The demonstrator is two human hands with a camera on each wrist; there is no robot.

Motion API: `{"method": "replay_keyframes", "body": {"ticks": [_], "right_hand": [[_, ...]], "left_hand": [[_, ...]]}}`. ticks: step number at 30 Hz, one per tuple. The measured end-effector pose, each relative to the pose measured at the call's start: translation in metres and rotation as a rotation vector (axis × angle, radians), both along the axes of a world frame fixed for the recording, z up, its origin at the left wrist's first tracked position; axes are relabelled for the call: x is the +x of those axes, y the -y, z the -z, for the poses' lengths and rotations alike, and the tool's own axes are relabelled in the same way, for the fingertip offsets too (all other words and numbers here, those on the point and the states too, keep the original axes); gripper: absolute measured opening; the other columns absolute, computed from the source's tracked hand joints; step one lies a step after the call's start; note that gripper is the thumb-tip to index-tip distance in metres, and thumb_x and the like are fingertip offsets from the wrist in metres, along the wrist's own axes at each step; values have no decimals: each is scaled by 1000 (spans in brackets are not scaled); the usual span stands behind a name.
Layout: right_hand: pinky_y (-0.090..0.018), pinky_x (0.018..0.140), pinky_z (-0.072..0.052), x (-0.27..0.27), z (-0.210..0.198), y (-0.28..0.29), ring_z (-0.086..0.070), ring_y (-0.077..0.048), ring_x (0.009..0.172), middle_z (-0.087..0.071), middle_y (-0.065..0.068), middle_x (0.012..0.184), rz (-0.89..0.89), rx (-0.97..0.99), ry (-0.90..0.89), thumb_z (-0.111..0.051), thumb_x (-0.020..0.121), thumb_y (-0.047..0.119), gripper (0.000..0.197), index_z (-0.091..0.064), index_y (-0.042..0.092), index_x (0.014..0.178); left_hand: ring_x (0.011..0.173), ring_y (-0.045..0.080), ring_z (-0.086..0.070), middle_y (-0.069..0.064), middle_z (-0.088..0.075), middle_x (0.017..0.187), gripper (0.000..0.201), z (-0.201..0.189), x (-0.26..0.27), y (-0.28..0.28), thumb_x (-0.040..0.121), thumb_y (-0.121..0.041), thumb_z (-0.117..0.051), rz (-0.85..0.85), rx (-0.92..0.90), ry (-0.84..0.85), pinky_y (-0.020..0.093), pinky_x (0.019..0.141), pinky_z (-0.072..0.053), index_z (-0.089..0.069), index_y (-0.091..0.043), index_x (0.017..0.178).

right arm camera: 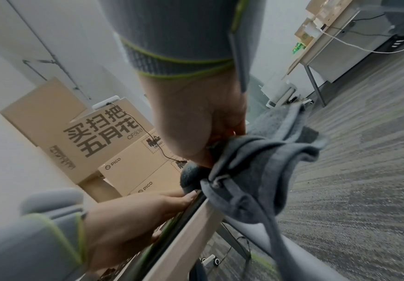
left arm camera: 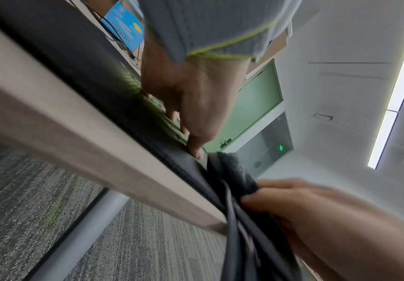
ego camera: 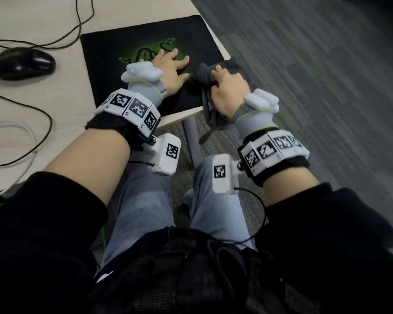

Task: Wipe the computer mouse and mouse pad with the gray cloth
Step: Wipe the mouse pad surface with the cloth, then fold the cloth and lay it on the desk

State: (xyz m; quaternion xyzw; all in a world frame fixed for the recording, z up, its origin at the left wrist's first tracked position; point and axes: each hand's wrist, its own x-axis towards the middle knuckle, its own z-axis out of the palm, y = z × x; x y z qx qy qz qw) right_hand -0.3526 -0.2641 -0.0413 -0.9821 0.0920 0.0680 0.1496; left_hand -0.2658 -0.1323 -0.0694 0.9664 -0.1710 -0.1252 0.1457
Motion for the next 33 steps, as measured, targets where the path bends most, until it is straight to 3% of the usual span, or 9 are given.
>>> {"method": "replay_keyframes", "body": {"ticks": [3,6,12,16,18,20,24,28,33], "right_hand": [[-39,94,-42,-19,4,1,-49,-38,122,-52,-18,136,-16,-9,38,-36,95,12,40,-44,3,133],[-35,77,-39,-31,-5,0,-55,-39,109,-62,-25,116,-72,76,72,-37,94,13,16,-49,4,96],[-30,70,-31,-34,-19,-7,-45,-22,79,-49,-9,75,86,764,159,-42,79,19,24,-51,-4,81],[-24,65,-41,-27,-36,-16,-53,-12,65,-55,-1,66,293,1208,251,-41,89,7,26,-56,12,69],[-27,70,-49,-17,-41,-23,-60,-17,63,-64,-1,60,388,1439,199,-41,92,9,26,-60,14,75],[-33,80,-54,-3,-40,-31,-66,-23,71,-71,-7,71,484,1624,128,-43,92,16,21,-63,8,90],[-45,102,-47,23,-36,-45,-61,-34,108,-64,-18,114,569,1727,50,-42,91,24,33,-63,6,109],[-36,85,-51,53,-39,-53,-64,-28,83,-70,-12,77,500,1741,4,-40,95,23,39,-69,8,74],[-33,94,-53,92,-36,-66,-72,-17,95,-75,-7,102,370,1471,-90,-72,74,49,61,-63,6,117]], "left_hand": [[150,25,-3,-4,-13,161,51,-1,1,1,97,-41,-43,3,13,-7,57,115,-3,-30,-36,146],[149,30,-3,1,-11,161,52,-6,0,1,98,-38,-41,30,6,-40,48,118,-4,-26,-31,148],[149,30,-4,6,-16,160,51,-8,-7,-13,99,-12,-40,31,-217,-61,47,118,-6,-28,-19,148],[123,12,-53,4,-62,127,52,-21,-10,-36,77,6,-45,-61,-697,-136,24,107,-40,-57,-6,127],[71,-3,-58,-16,-68,69,34,-34,-16,-42,68,4,-47,-120,-862,-257,11,69,-44,-66,-7,94],[54,3,-49,-15,-54,46,16,-45,-16,-48,59,-2,-49,-174,-1019,-366,18,58,-39,-55,-12,70],[49,5,-61,-7,-64,57,18,-53,-4,-67,86,0,-52,-257,-1165,-425,23,54,-56,-55,-16,78],[47,2,-55,-8,-60,60,22,-57,20,-76,91,-3,-51,-334,-1210,-268,18,50,-46,-53,-20,78],[63,-5,-56,-5,-58,74,22,-61,48,-73,92,-5,-50,-335,-1204,-104,11,68,-45,-54,-25,85]]}}
